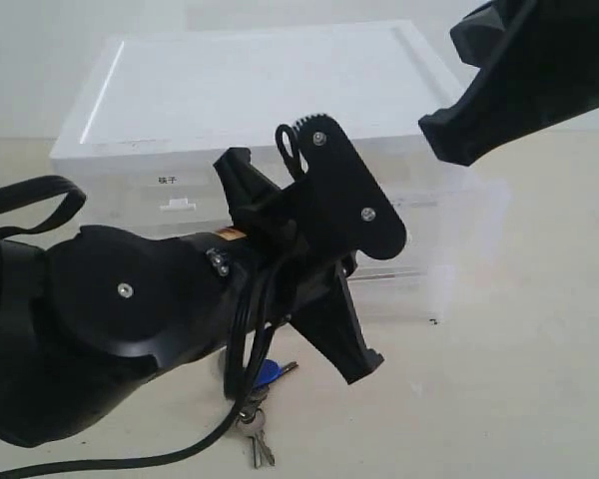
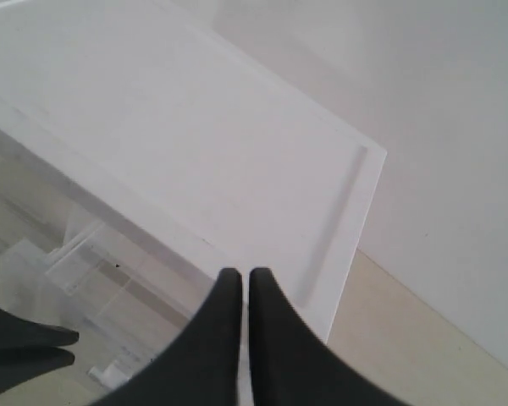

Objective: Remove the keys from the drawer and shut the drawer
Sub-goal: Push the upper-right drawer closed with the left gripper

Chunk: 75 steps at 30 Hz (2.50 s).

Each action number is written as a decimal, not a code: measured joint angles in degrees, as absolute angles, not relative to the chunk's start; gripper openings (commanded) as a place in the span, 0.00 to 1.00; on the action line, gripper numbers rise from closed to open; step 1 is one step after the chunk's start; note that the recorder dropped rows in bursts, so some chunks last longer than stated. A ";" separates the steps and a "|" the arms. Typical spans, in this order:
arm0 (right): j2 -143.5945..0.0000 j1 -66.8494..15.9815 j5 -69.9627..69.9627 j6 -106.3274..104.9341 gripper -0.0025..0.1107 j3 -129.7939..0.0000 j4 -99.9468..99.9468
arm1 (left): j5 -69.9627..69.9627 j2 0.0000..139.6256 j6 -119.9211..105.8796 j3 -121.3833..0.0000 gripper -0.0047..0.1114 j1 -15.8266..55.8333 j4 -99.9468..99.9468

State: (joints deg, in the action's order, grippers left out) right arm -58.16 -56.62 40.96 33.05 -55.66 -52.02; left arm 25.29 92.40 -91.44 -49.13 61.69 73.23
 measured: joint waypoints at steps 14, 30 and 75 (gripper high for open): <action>-58.16 -56.62 40.72 33.05 0.02 -55.66 -52.02 | 27.56 92.40 -80.77 -49.13 0.08 57.27 66.69; -58.16 -56.62 40.62 33.05 0.02 -55.66 -52.02 | 19.25 92.40 -70.68 -49.24 0.08 56.58 54.91; -58.16 -56.62 40.62 33.05 0.02 -55.66 -52.50 | 34.85 95.12 -63.35 -42.73 0.08 58.21 51.40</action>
State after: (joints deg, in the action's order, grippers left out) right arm -58.16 -56.62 40.62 33.05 -55.66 -52.50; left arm 34.85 95.12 -63.35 -42.73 58.21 51.40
